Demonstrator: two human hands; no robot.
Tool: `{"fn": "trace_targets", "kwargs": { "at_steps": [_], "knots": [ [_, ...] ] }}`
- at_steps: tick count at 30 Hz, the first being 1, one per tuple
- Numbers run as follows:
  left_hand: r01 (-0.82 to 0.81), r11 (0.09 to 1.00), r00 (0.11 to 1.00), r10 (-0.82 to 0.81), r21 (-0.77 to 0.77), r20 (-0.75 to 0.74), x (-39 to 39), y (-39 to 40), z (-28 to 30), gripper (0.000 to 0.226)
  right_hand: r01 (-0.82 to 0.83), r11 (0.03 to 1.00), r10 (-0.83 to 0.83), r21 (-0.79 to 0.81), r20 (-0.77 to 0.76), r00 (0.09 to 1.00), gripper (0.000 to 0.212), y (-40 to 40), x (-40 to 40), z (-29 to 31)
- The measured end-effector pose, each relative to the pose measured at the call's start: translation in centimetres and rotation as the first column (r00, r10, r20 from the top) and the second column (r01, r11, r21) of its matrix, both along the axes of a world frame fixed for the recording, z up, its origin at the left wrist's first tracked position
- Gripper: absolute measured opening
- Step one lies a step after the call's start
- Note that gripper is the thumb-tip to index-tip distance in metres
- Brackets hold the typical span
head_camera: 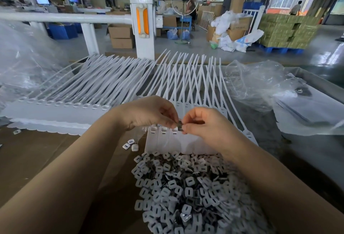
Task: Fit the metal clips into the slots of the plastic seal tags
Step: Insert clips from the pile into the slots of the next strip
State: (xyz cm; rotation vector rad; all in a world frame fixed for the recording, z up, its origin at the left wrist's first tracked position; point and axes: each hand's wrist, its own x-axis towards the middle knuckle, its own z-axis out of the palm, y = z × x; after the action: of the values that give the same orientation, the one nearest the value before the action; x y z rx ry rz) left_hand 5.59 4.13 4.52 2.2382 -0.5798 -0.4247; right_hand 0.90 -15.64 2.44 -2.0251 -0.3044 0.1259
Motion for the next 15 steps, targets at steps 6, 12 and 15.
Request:
{"fn": "trace_targets", "kwargs": {
  "at_steps": [6,12,15],
  "knots": [
    [0.061,0.991,0.998,-0.060,-0.116,0.017,-0.40,-0.17,0.17,0.022,0.103,0.989,-0.098,0.103,-0.052,0.994,0.013,-0.02,0.24,0.05],
    [0.092,0.983,0.994,-0.081,-0.159,0.075,-0.98,-0.78,0.51,0.014,0.110,0.989,-0.104,0.096,-0.065,0.992,0.009,-0.20,0.28,0.22],
    [0.070,0.983,0.997,-0.062,-0.169,0.052,-0.95,-0.62,0.73,0.011,0.084,0.994,-0.081,0.063,-0.044,0.996,0.011,-0.17,0.29,0.40]
  ]
}}
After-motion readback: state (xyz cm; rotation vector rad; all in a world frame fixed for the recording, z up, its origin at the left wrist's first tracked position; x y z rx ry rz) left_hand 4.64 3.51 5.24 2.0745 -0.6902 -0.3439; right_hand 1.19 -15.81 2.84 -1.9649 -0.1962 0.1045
